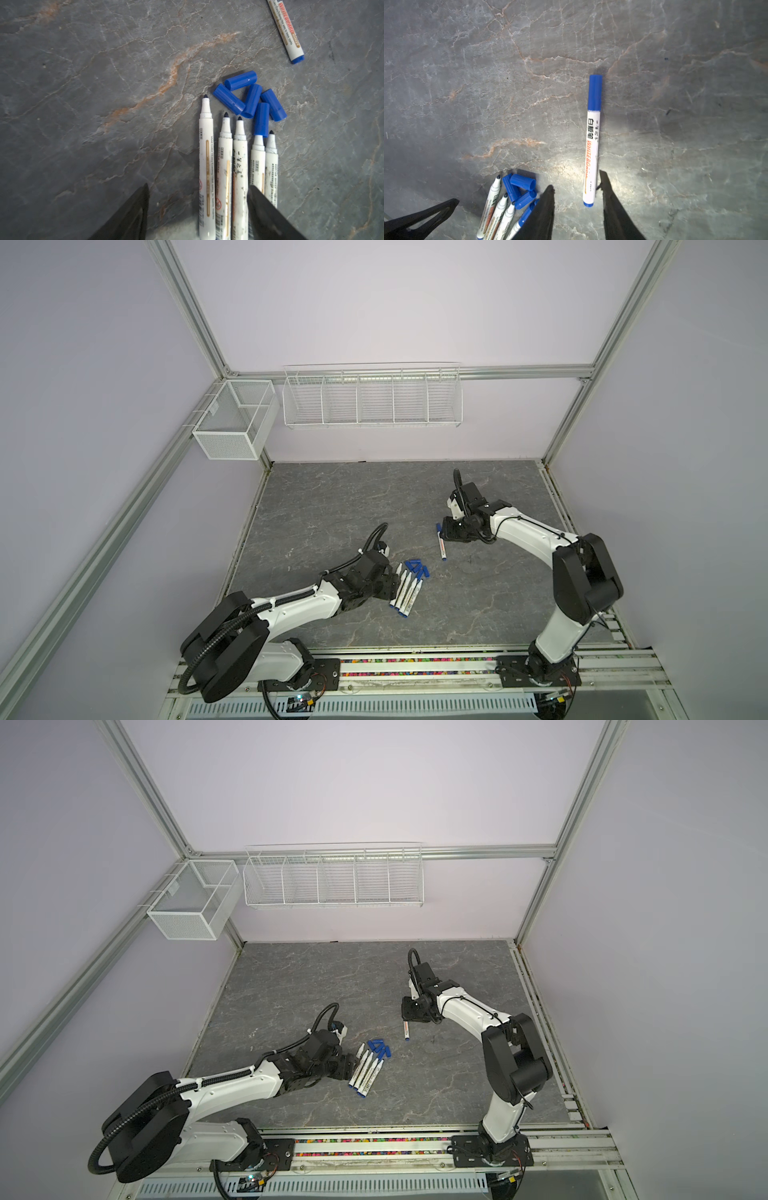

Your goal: Insert the pens into the pen caps

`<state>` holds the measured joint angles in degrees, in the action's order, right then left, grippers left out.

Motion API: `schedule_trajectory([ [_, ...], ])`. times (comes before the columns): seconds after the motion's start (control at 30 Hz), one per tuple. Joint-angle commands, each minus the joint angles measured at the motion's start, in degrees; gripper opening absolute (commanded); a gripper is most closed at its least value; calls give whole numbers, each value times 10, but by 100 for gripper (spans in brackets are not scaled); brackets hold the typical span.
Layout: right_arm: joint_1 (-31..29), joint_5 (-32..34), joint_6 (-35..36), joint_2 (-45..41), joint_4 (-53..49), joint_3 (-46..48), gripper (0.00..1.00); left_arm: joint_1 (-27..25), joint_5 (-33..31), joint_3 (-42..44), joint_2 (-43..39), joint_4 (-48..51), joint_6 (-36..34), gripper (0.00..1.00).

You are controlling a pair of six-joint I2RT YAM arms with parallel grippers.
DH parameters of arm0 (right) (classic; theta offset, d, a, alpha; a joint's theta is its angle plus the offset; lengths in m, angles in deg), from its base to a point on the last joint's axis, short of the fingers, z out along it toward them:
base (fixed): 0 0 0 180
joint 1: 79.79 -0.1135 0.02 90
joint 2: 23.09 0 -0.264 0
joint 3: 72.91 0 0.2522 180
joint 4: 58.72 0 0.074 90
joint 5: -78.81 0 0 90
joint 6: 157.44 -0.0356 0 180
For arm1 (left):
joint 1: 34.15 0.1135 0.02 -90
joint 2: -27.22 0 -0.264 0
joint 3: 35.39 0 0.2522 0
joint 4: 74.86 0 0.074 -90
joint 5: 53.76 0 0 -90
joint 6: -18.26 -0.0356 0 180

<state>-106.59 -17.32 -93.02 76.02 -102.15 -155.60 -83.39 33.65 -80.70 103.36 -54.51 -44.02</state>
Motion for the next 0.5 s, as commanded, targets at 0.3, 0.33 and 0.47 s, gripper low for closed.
schedule_trajectory([
  [0.3,0,-10,-21,-34,32,63,40,-10,-40,-42,41,19,0,61],
  [0.33,-1,-10,-21,-35,33,64,40,-10,-41,-43,44,21,0,60],
  [0.47,-1,-9,-21,-37,34,64,40,-11,-37,-52,60,23,-2,59],
])
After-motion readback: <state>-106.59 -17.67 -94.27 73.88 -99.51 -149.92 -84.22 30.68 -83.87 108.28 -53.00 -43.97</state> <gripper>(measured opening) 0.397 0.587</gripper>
